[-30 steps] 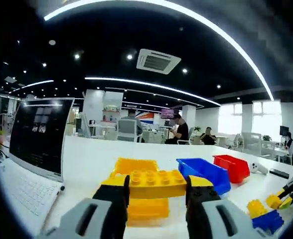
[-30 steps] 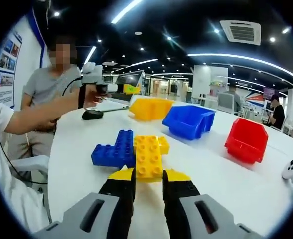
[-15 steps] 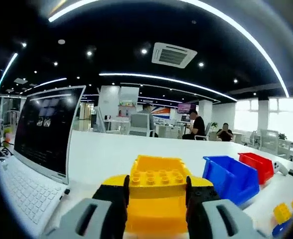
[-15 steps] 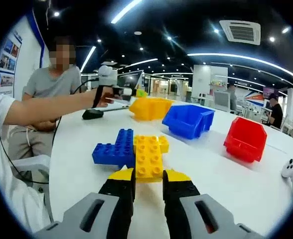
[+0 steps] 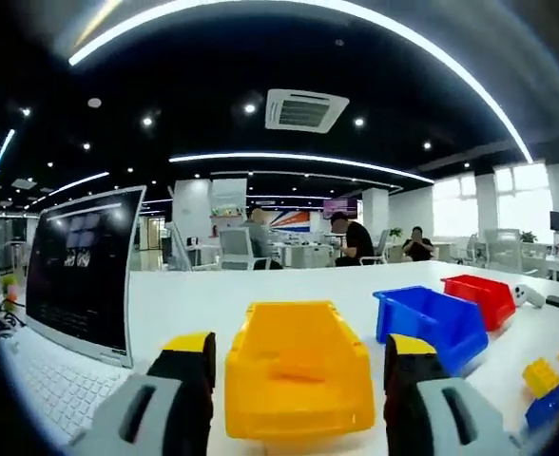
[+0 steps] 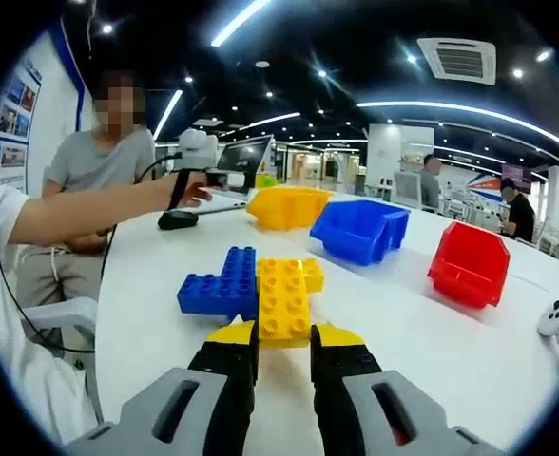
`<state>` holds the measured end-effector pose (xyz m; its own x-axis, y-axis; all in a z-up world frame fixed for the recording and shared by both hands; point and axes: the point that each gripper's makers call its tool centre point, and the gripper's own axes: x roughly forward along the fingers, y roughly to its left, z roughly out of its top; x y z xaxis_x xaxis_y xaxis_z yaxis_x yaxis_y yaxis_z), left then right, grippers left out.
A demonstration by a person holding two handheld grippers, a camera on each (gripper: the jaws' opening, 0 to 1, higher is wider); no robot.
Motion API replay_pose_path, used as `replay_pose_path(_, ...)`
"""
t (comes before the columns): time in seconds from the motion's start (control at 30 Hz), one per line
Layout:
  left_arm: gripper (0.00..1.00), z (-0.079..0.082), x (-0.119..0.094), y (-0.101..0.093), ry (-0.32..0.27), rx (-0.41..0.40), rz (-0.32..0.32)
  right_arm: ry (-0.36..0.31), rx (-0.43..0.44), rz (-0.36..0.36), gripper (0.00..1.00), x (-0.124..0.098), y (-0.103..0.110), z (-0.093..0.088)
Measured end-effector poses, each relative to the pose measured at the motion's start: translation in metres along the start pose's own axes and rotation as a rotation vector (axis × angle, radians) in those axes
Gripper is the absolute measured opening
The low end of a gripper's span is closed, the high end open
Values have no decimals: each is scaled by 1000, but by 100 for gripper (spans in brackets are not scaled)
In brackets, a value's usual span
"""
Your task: Take apart the toy blocks one by one and place each separated block into its matching bin, sorting the blocks by their type until all the connected pieces are disassembled and separated into the correct bins
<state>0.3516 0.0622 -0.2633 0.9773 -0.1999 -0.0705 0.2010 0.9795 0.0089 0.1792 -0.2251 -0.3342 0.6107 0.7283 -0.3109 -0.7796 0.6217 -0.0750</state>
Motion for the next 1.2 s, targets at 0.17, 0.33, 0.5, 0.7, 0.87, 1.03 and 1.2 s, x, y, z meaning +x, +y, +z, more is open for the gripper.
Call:
replay_pose_path(0.17,69,1,-23,-31,-5,17,-65,-1,0,2,23,2,-1,1)
replay_pose_path(0.33,69,-2,-45,-66,-10,11,-175,0,-1,2,23,2,-3,1)
replay_pose_path(0.5,69,-7,-77,-112,-27,86,-300,-3,-4,2,23,1,-5,3)
replay_pose_path(0.7,68,-18,-103,-166,1,131,-529,-20,-5,5,23,-3,-2,10)
replay_pose_path(0.87,67,-24,-129,-217,37,84,-763,-33,-6,23,23,-8,11,15)
replay_pose_path(1.03,62,-22,-149,-249,38,63,-978,-92,-28,154,23,-17,39,32)
replay_pose_path(1.2,58,-15,-147,-255,41,51,-1061,-119,-53,229,23,-26,52,41)
